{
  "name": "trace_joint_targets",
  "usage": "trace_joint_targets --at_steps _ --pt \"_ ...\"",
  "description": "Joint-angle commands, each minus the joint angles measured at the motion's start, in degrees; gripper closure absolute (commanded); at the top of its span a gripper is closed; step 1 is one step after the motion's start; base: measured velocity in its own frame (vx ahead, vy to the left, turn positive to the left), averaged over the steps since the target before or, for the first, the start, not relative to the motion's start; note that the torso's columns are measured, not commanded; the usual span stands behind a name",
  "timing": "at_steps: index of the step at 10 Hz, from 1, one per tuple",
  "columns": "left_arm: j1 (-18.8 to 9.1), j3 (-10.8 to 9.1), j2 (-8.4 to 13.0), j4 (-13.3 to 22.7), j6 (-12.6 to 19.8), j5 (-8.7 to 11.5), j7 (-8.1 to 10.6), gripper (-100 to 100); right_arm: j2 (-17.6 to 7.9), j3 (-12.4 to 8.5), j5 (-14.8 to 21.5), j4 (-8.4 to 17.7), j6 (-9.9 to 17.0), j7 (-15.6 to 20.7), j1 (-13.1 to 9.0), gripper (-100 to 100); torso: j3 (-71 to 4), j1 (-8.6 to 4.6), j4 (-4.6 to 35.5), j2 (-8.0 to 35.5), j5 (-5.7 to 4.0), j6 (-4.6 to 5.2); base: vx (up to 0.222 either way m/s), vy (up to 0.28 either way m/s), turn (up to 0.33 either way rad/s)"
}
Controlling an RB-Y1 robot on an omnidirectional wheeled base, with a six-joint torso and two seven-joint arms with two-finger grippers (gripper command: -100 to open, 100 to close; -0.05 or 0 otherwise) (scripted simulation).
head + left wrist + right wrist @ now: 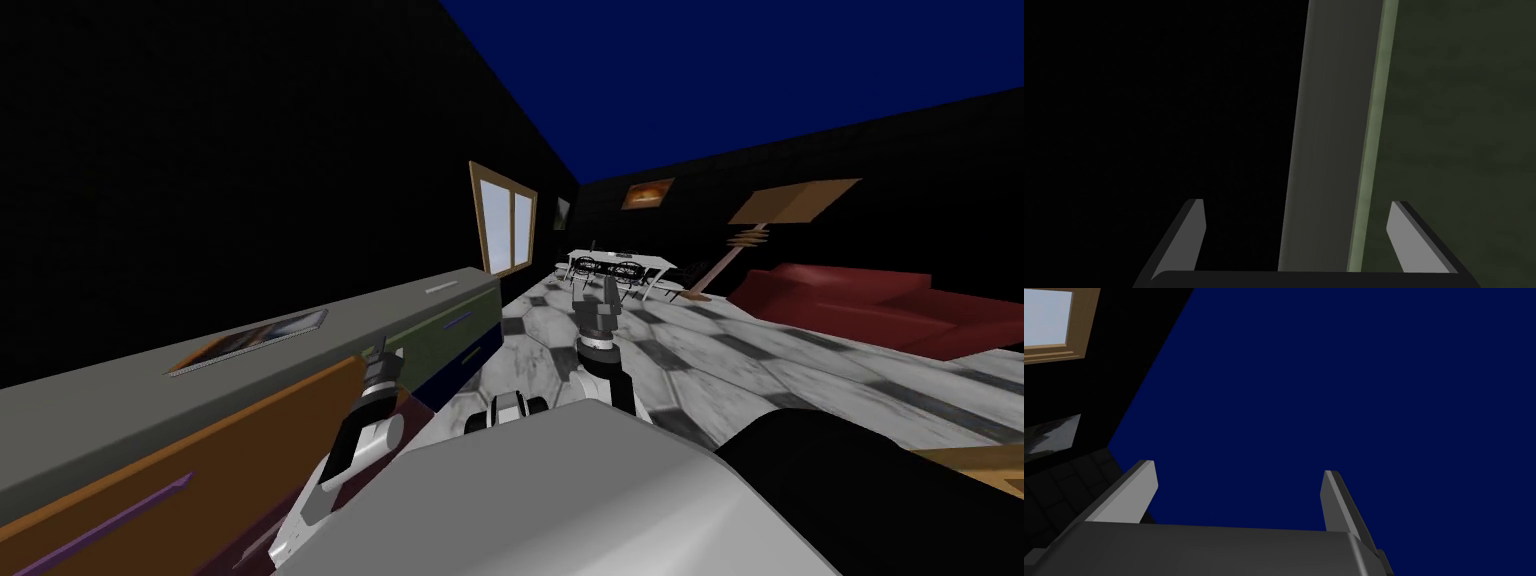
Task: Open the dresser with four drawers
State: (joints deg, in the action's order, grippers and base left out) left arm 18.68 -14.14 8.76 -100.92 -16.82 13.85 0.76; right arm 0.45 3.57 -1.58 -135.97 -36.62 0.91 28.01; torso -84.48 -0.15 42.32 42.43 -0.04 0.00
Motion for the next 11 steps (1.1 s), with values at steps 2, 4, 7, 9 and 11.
trace_joint_targets --at_steps 2,4,7,9,11 --pt "-2.2 -2.09 0.4 6.0 1.5 2.1 1.66 -100 0.0 0.0 0.0 0.0 0.0 0.0 0.0 0 -0.1 0.19 0.0 -0.1 0.05 0.0 0.193 -0.212 0.104" --pt "-2.8 -2.64 0.5 8.0 1.9 2.6 2.04 -100 0.0 0.0 0.0 0.0 0.0 0.0 0.0 0 -0.1 0.26 -0.1 -0.2 0.08 0.0 0.15 -0.166 0.072" --pt "-4.7 -4.19 0.9 12.8 3.1 4.1 3.12 -100 0.0 0.0 0.0 0.0 0.0 0.0 0.0 0 0.0 0.12 0.0 0.0 0.04 0.0 0.097 -0.149 0.075" --pt "-5.8 -5.1 1.3 15.7 3.8 5.0 3.76 -100 0.0 0.0 0.0 0.0 0.0 0.0 0.0 0 -0.2 0.02 -0.1 -0.4 0.0 0.0 0.158 -0.184 0.095" --pt "-6.8 -5.89 1.8 18.1 4.4 5.8 4.32 -100 0.0 0.0 0.0 0.0 0.0 0.0 0.0 0 -0.1 0.18 0.0 -0.1 0.05 0.01 0.118 -0.168 0.062"
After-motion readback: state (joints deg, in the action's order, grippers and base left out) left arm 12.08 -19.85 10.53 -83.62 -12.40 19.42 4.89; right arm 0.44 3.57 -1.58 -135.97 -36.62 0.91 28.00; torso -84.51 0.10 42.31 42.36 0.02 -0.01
